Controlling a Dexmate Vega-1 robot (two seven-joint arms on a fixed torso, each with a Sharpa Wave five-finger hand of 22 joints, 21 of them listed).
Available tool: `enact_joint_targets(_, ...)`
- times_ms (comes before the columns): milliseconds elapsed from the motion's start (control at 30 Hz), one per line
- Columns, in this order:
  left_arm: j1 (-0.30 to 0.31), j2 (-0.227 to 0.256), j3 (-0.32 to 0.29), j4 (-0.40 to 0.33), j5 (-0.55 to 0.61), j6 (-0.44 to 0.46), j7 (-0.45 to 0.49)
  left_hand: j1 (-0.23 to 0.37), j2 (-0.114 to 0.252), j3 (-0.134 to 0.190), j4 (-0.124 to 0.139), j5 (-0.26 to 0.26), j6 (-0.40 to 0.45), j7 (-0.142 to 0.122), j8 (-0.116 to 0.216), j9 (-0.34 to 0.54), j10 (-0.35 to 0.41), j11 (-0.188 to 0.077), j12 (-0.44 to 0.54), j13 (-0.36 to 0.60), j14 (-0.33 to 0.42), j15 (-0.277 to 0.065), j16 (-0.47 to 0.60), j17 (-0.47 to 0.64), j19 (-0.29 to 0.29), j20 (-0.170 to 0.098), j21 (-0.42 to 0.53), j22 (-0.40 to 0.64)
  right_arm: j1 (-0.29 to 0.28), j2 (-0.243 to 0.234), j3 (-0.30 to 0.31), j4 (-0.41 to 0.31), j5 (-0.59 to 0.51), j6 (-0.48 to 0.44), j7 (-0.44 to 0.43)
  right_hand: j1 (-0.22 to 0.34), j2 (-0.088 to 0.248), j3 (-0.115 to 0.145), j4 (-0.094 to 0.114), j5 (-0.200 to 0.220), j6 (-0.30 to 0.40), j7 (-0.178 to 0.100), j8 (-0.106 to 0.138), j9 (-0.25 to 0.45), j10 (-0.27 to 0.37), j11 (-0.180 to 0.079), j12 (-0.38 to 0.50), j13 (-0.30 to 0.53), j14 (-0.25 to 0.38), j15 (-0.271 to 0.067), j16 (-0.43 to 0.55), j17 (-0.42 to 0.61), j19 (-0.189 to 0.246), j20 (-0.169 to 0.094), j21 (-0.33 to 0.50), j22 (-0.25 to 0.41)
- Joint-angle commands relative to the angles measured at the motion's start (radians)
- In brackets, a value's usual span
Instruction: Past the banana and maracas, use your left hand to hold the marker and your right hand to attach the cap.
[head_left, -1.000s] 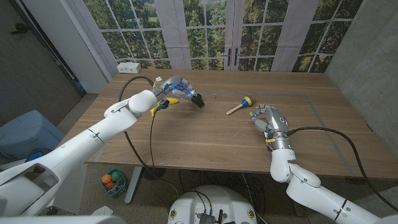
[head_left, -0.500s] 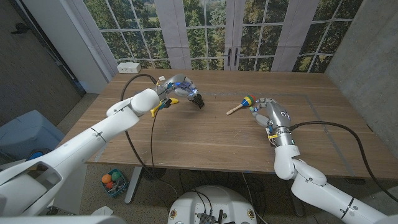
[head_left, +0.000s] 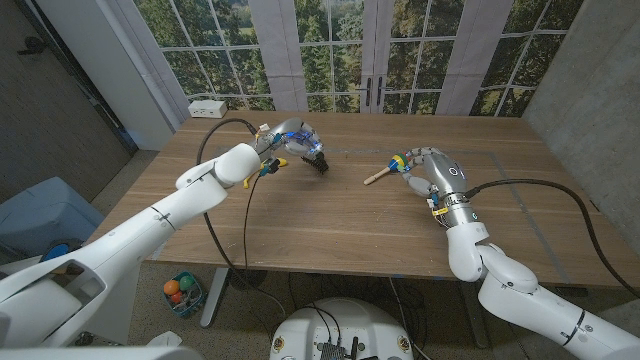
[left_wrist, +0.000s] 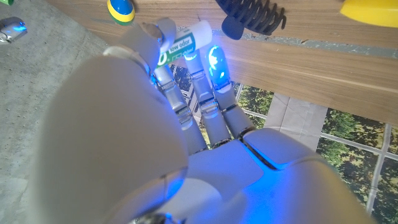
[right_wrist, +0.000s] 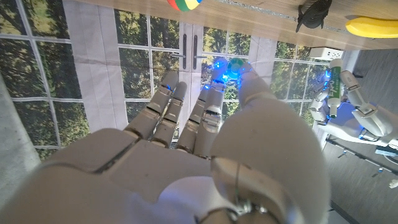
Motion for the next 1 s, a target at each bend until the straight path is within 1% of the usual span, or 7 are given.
enact_joint_targets(33, 0.003, -0.025, 0.011, 0.034, 0.027, -0.059, 0.012, 0.002, 0.009, 0.034, 0.027, 0.001, 0.005, 0.002, 0.005, 0.003, 0.053, -0.044, 0.003, 0.082, 0.254, -0.249, 0.0, 0.139, -0.006, -0.121, 0.005, 0.002, 0.021, -0.034, 0.005, -0.056, -0.08, -0.011, 0.109, 0.018, 0.015, 0.001, 0.003, 0.004, 0.019, -0.018, 0.005, 0.007, 0.003, -0.007, 0.005, 0.006, 0.004, -0.181, -0.004, 0.0, 0.003, -0.018, 0.005, 0.002)
enact_joint_targets(167, -0.004, -0.034, 0.018, 0.051, 0.041, -0.08, 0.012, 0.002, 0.009, 0.033, 0.028, 0.0, 0.004, -0.001, 0.005, 0.003, 0.054, -0.044, 0.002, 0.083, 0.255, -0.249, -0.002, 0.141, -0.007, -0.122, 0.005, 0.002, 0.034, -0.035, 0.005, -0.068, -0.097, -0.01, 0.143, 0.018, 0.015, 0.001, 0.003, 0.004, 0.021, -0.017, 0.005, 0.006, 0.004, -0.009, 0.005, 0.007, 0.004, -0.181, -0.007, 0.0, 0.002, -0.018, 0.005, 0.002)
enact_joint_targets(367, -0.014, -0.046, 0.024, 0.073, 0.058, -0.111, 0.014, 0.002, 0.009, 0.033, 0.028, -0.001, 0.003, 0.002, 0.003, 0.001, 0.054, -0.044, 0.0, 0.085, 0.255, -0.249, -0.003, 0.143, -0.008, -0.121, 0.005, 0.002, 0.054, -0.036, 0.0, -0.085, -0.122, -0.007, 0.196, 0.018, 0.014, 0.0, 0.003, 0.003, 0.024, -0.015, 0.006, 0.006, 0.003, -0.011, 0.004, 0.008, 0.005, -0.181, -0.007, 0.0, 0.001, -0.019, 0.005, 0.002)
enact_joint_targets(1000, -0.036, -0.083, 0.033, 0.145, 0.079, -0.19, 0.024, 0.002, 0.009, 0.033, 0.028, -0.002, 0.003, 0.001, 0.003, 0.002, 0.057, -0.044, -0.006, 0.089, 0.257, -0.249, -0.01, 0.149, -0.008, -0.121, 0.004, 0.001, 0.134, -0.016, -0.026, -0.089, -0.172, 0.056, 0.324, 0.019, 0.014, -0.001, 0.005, 0.003, 0.025, -0.013, 0.005, 0.003, 0.005, -0.013, 0.004, 0.013, 0.004, -0.182, -0.013, 0.0, -0.001, -0.02, 0.007, 0.001)
